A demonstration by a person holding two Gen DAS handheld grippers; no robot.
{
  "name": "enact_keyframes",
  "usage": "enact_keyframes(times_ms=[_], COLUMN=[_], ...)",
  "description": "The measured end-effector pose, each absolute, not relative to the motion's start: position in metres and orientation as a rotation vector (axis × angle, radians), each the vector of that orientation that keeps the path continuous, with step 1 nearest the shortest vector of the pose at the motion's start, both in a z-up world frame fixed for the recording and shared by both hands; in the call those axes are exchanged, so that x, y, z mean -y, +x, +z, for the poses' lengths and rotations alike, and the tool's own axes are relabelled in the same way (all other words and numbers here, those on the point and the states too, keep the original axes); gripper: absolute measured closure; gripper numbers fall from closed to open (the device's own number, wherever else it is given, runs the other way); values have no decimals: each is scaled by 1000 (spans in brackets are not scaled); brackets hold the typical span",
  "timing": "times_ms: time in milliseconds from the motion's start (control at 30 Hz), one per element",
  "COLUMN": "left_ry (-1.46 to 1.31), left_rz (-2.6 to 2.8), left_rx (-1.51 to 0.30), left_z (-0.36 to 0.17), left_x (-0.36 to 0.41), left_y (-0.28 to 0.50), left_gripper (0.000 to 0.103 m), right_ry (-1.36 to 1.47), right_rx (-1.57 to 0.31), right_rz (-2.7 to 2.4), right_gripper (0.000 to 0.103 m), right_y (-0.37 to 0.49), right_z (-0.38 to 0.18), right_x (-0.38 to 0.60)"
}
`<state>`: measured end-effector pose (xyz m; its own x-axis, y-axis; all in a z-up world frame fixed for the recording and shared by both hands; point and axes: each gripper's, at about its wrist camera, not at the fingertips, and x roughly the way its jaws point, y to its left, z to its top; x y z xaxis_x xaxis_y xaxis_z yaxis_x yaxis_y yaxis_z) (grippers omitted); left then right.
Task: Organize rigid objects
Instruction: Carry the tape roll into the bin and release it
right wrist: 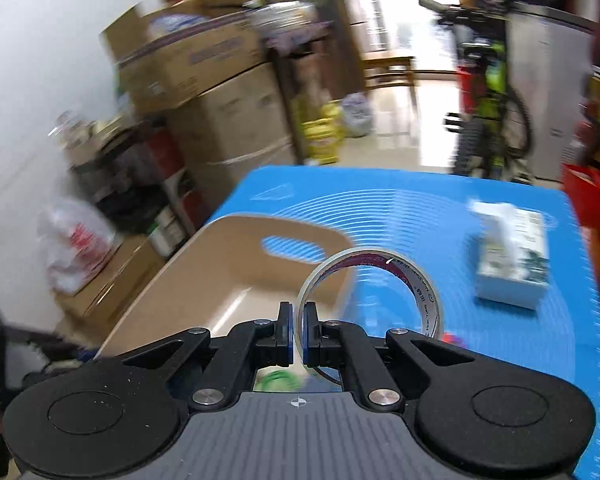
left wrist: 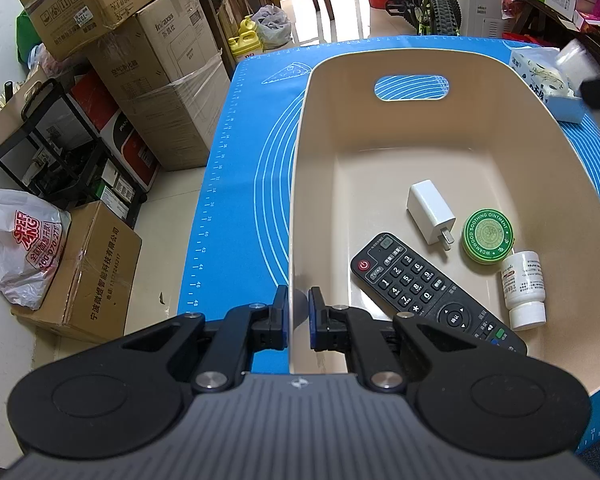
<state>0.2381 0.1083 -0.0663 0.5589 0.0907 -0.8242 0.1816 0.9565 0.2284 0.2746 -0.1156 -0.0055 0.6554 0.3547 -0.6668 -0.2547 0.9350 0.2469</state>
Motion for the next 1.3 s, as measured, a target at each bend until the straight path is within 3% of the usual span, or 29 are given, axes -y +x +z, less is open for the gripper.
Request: enact_keyframes(times_ms=[667,800,867,1067,1300], left_ry=[305,305,305,305,305], left_rz=[-59,-58,-58,-58,-59], left_rx=[-981,-982,-982,-982,-982], left_z=[-66,-66,-66,-66,-66], left_x=[-107,-107,-107,-107,-107], left_y=[239,239,239,240,240], left_gripper=[93,93,93,93,92], right_ry=[-114,-103,-75,-10,44], right_rx=[-971,-993,-994,-962,-894], right_rz=[592,576,569,545,473], right_gripper=[87,78,65,45,33], right_y=[249,254,254,260,271], right_z=[-54,-56,-53,-38,-18], right_x=[16,18,24,42,66])
